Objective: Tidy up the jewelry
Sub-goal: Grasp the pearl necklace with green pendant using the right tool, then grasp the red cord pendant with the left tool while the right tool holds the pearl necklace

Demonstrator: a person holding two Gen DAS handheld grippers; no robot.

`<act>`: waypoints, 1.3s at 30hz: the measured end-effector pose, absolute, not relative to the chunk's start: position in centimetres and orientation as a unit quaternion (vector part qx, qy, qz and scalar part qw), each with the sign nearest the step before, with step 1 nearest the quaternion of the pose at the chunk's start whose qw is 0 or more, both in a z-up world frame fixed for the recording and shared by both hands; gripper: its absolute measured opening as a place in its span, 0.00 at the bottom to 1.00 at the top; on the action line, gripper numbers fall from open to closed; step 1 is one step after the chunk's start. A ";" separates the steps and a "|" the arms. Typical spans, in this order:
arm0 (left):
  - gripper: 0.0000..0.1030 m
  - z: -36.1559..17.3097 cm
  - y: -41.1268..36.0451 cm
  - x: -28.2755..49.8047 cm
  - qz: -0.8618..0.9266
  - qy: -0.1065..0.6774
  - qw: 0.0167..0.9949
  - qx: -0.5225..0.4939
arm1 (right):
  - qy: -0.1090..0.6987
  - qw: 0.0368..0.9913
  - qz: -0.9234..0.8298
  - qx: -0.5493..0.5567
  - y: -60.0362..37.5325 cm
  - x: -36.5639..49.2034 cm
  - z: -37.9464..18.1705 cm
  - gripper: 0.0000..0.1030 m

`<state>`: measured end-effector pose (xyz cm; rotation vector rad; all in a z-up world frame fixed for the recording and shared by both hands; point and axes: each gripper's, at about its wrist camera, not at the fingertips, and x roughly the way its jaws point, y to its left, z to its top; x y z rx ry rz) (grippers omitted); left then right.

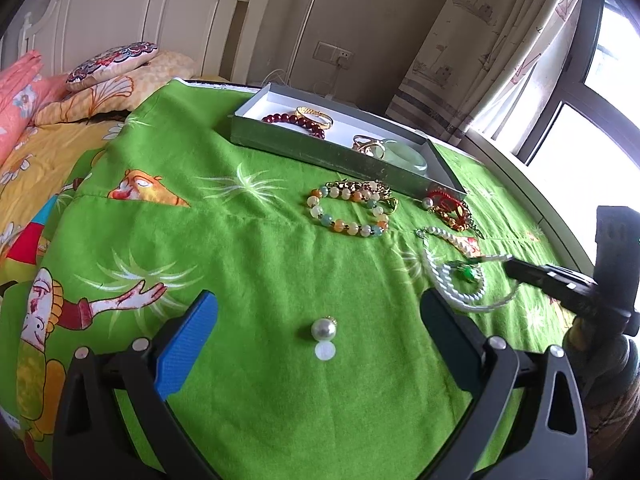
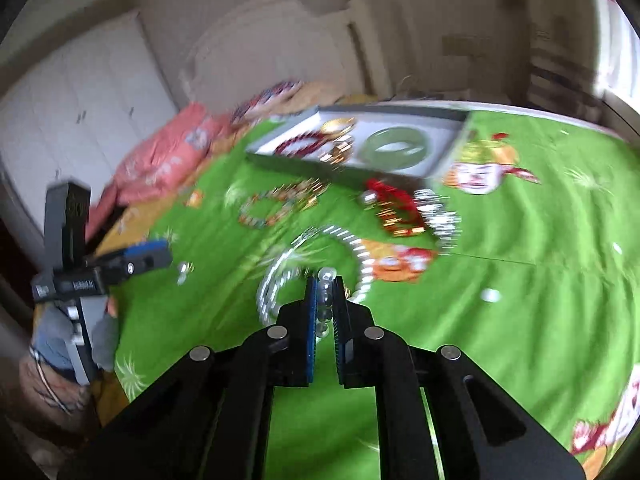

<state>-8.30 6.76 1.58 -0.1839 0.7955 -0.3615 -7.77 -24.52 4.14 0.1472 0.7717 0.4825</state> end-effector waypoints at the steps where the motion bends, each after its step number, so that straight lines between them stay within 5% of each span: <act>1: 0.97 1.6 6.7 -8.3 -0.173 0.387 0.901 -0.089 | 0.370 0.899 0.223 0.077 -25.0 -7.7 4.2 0.09; 21: 0.97 2.7 0.0 -6.9 -0.175 0.417 0.891 -0.037 | 0.354 0.909 0.198 0.097 -28.0 -8.3 3.7 0.09; 26: 0.95 4.3 -4.7 -4.3 -0.173 0.397 0.901 0.001 | 0.353 0.908 0.202 0.102 -28.2 -8.3 3.7 0.09; 29: 0.93 5.4 -8.4 -3.0 -0.169 0.351 0.915 0.107 | 0.352 0.907 0.203 0.106 -28.4 -8.3 3.6 0.09; 32: 0.83 5.2 -12.3 -2.1 -0.208 0.312 0.896 0.237 | 0.351 0.906 0.207 0.109 -28.5 -8.3 3.6 0.09; 35: 0.67 4.6 -14.0 -0.5 -0.237 0.321 0.875 0.273 | 0.351 0.905 0.210 0.116 -28.7 -8.3 3.6 0.09; 39: 0.61 3.1 -15.4 1.6 -0.228 0.331 0.864 0.303 | 0.350 0.904 0.213 0.122 -28.9 -8.3 3.6 0.09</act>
